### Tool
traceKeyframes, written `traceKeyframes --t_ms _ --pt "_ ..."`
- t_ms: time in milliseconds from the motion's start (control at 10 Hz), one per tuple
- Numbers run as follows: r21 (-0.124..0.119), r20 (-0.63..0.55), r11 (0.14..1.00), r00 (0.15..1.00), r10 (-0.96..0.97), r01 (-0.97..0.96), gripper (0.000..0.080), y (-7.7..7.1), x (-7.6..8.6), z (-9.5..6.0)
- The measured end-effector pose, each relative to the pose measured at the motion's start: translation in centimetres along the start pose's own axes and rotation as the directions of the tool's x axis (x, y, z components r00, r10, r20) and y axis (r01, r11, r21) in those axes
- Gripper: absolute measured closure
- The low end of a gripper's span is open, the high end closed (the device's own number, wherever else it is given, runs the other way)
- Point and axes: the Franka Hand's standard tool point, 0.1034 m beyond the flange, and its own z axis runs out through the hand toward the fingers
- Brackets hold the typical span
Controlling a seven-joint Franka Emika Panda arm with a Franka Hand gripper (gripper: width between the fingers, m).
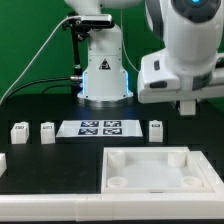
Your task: Assemble one leg
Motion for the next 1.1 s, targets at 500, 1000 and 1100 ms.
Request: traceKeyframes --t_ms 500,1000,1100 --pt "-0.021 -0.406 0.998 0.912 -0.067 0.063 0.0512 0.9 1.9 -0.8" --pt "-0.104 -0.787 0.982 0.59 -0.179 0.159 0.0512 2.0 5.5 -10.2" --pt "-0.122 -0.843 0.98 0.504 -0.187 0.16 0.0512 2.1 5.8 -11.1"
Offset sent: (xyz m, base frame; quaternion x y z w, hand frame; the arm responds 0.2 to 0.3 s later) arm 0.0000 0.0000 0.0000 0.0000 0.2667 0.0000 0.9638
